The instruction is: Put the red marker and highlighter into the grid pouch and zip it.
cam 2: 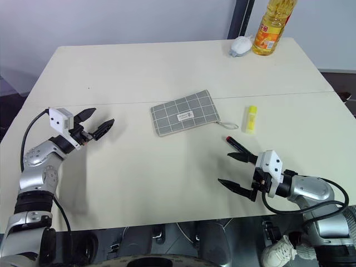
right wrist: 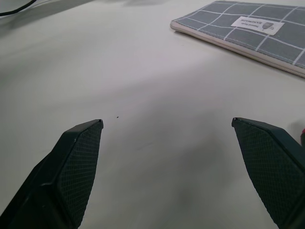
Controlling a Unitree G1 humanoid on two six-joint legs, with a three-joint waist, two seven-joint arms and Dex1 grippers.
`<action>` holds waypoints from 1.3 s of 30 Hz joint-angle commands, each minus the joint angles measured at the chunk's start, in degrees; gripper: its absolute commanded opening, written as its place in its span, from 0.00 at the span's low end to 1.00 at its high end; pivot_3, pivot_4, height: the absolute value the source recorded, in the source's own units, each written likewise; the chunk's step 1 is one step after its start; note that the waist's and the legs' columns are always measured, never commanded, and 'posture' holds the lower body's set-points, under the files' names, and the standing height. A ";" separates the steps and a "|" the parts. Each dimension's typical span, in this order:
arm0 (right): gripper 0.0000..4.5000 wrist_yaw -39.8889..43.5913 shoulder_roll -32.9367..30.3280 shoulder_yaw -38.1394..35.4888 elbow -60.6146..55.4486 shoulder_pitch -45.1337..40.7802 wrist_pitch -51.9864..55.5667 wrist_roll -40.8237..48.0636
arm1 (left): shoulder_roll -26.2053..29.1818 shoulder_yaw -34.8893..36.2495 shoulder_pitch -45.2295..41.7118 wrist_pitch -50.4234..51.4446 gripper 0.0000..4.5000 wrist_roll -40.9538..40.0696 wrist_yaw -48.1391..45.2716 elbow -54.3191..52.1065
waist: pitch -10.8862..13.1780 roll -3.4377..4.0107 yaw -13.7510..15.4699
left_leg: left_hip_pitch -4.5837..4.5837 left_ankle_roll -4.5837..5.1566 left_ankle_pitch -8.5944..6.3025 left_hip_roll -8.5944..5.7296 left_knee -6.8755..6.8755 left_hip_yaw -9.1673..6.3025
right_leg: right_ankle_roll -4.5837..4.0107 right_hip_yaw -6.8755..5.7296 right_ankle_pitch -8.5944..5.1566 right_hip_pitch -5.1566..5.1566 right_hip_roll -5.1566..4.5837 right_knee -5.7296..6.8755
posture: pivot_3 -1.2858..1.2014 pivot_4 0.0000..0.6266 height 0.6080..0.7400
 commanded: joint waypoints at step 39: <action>0.01 -29.78 24.06 14.23 28.68 -42.93 -0.56 -17.29 | 4.42 -10.28 -4.91 -34.37 1.00 15.98 -7.08 9.21 | -0.03 -0.03 -0.13 | -0.43 -0.29 0.23 0.04 0.12 0.44 | -0.17 0.01 0.67 -0.44 0.16 0.01 | 0.52 0.24 1.00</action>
